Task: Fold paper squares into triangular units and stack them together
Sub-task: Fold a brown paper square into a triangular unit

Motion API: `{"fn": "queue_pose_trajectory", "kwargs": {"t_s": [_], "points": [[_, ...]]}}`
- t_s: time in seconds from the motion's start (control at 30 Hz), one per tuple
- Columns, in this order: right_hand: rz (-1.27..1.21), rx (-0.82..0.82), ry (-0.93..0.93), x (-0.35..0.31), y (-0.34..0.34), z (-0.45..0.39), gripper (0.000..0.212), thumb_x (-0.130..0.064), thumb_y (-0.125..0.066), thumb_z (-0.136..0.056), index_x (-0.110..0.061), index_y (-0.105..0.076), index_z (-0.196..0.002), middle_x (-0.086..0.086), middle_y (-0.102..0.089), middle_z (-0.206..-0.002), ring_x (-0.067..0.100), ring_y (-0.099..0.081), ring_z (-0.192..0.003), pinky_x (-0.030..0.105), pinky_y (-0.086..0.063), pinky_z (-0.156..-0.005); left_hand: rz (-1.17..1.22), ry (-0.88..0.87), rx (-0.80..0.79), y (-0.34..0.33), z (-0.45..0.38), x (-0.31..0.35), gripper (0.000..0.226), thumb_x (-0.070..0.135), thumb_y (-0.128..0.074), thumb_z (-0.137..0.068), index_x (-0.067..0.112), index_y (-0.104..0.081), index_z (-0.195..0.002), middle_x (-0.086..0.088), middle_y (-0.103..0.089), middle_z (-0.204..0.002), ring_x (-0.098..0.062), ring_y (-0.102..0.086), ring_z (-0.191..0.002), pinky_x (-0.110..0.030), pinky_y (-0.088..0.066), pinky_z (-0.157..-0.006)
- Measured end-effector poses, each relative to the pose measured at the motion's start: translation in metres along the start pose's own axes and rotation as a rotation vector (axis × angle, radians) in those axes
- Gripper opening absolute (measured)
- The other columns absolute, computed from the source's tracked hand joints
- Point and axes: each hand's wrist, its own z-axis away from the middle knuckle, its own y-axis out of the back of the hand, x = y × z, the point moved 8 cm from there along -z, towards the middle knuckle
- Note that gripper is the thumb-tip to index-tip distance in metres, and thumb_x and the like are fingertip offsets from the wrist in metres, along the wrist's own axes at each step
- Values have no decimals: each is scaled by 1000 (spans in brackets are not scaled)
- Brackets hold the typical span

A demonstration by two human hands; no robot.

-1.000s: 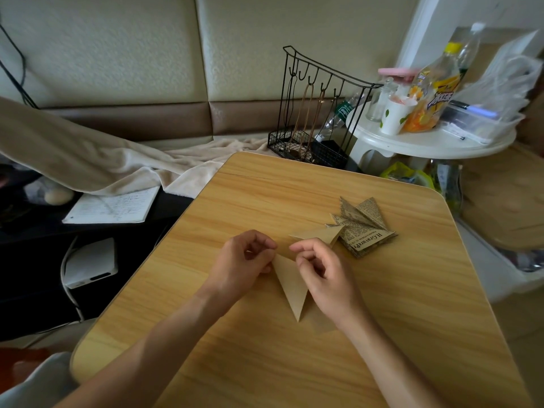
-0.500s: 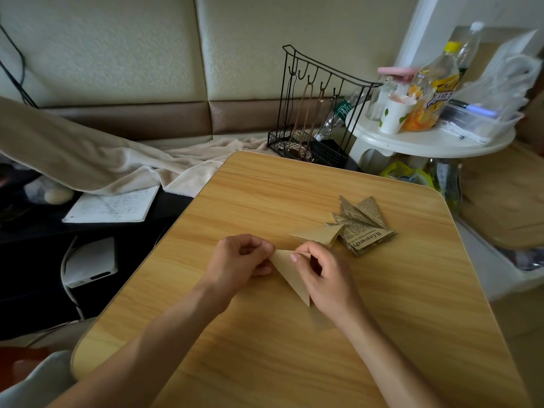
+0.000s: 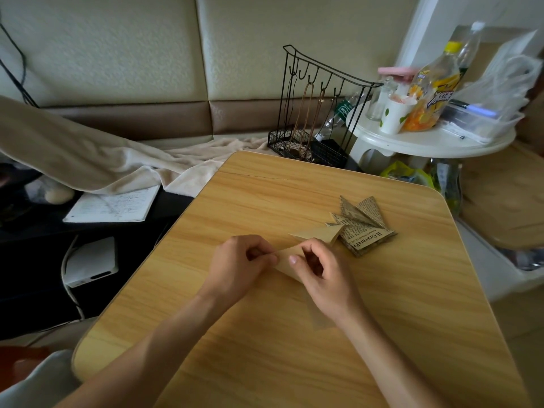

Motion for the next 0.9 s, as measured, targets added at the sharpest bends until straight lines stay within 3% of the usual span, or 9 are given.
{"fn": "queue_pose_trajectory", "kwargs": {"t_s": [0.13, 0.2, 0.33, 0.43, 0.57, 0.67, 0.77, 0.9], "points": [[37, 74, 18, 3, 4, 0, 20, -1, -74, -86, -19, -64, -84, -10, -55, -80, 12, -51, -69, 24, -42, -64, 2, 21, 124, 14, -1, -5, 22, 9, -80, -81, 30, -75, -75, 28, -69, -76, 9, -62, -75, -7, -42, -60], [78, 105, 63, 0, 6, -1, 25, 2, -75, -83, -22, -66, -84, -9, -57, -84, 14, -54, -72, 21, -43, -66, -79, -41, 143, 15, 0, 2, 29, 5, -78, -79, 32, -72, -73, 21, -70, -76, 5, -62, -78, -7, -42, -63], [155, 141, 77, 0, 10, -2, 32, 8, -73, -81, -24, -70, -84, -12, -57, -85, 13, -54, -72, 16, -40, -66, -296, -261, 144, 11, 2, 20, 25, -2, -80, -77, 21, -77, -85, 7, -66, -94, -12, -56, -93, -23, -43, -77], [203, 109, 54, 1, 6, -1, 34, 12, -64, -80, -21, -73, -82, -15, -60, -87, 7, -58, -75, 18, -43, -67, -306, -260, 55, 1, 2, 17, 29, -8, -63, -85, 13, -80, -96, -3, -70, -100, -19, -62, -96, -34, -51, -81], [286, 67, 41, -3, 0, 1, 33, 7, -57, -82, -20, -74, -89, -12, -63, -94, 7, -62, -86, 33, -53, -76, -406, -307, 45, -7, 7, 19, 24, 7, -56, -97, 10, -76, -110, -8, -68, -109, -26, -57, -111, -42, -52, -88], [378, 44, 85, -9, -5, 4, 33, 4, -58, -84, -14, -75, -106, -3, -63, -103, 15, -62, -95, 30, -52, -85, -484, -426, 92, -9, 17, 33, 6, 8, -74, -88, 5, -77, -93, -12, -69, -90, -28, -62, -95, -28, -43, -81], [542, -8, 161, -19, -14, 11, 32, -7, -52, -87, -10, -74, -110, 0, -61, -109, 20, -57, -104, 31, -50, -92, -520, -526, 169, -11, 22, 42, 13, 1, -85, -71, 8, -75, -77, -7, -69, -76, -20, -59, -83, -27, -38, -75], [647, -83, 179, -23, -21, 12, 41, -19, -41, -87, -13, -71, -114, -3, -62, -118, 22, -55, -108, 39, -52, -94, -508, -525, 155, -15, 22, 36, 11, 5, -64, -84, 7, -75, -86, -7, -69, -83, -18, -54, -90, -27, -38, -78]]}}
